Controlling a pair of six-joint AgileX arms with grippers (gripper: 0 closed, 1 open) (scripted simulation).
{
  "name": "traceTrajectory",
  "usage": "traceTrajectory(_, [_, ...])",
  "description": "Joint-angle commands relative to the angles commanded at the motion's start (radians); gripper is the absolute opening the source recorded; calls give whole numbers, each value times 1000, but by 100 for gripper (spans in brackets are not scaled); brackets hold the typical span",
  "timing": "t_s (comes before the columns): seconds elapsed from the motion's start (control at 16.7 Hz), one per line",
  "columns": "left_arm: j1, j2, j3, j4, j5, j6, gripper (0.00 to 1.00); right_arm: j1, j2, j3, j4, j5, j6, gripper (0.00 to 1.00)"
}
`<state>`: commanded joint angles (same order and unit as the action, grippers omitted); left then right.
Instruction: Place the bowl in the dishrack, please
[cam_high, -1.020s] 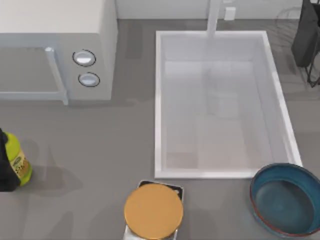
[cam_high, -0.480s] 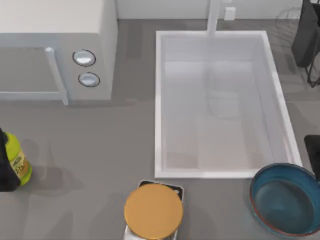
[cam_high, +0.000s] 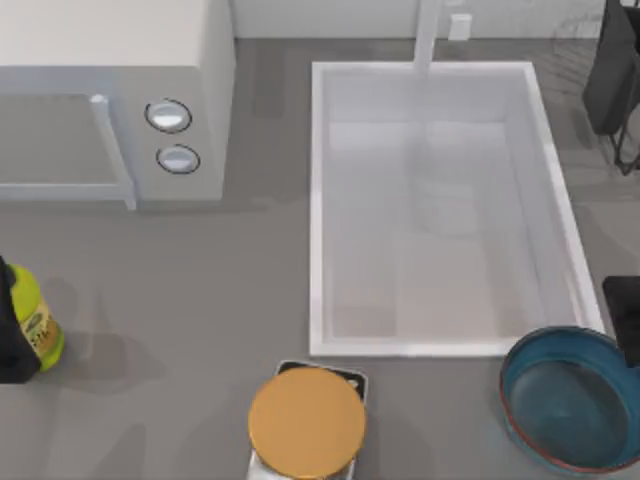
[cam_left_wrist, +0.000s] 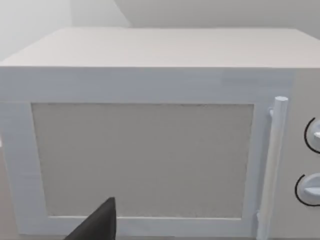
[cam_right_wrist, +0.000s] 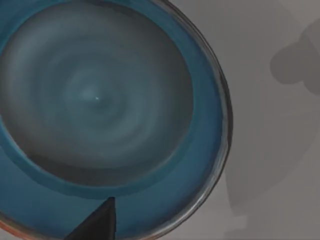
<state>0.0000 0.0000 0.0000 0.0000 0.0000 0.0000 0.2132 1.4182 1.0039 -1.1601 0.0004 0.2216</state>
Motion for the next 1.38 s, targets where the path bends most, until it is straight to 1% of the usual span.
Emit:
traceTrajectory(0.12, [0, 0, 0, 0, 0, 0, 100, 2, 25, -53, 78, 0, 1, 100])
traceTrajectory(0.42, [0, 0, 0, 0, 0, 0, 100, 6, 110, -217, 341, 0, 7, 100])
traceTrajectory(0.54, [0, 0, 0, 0, 0, 0, 100, 7, 130, -253, 388, 0, 8, 100])
traceTrajectory(0.78, [0, 0, 0, 0, 0, 0, 100, 7, 133, -260, 397, 0, 9, 100])
traceTrajectory(1.38, [0, 0, 0, 0, 0, 0, 100, 7, 133, -260, 397, 0, 9, 25])
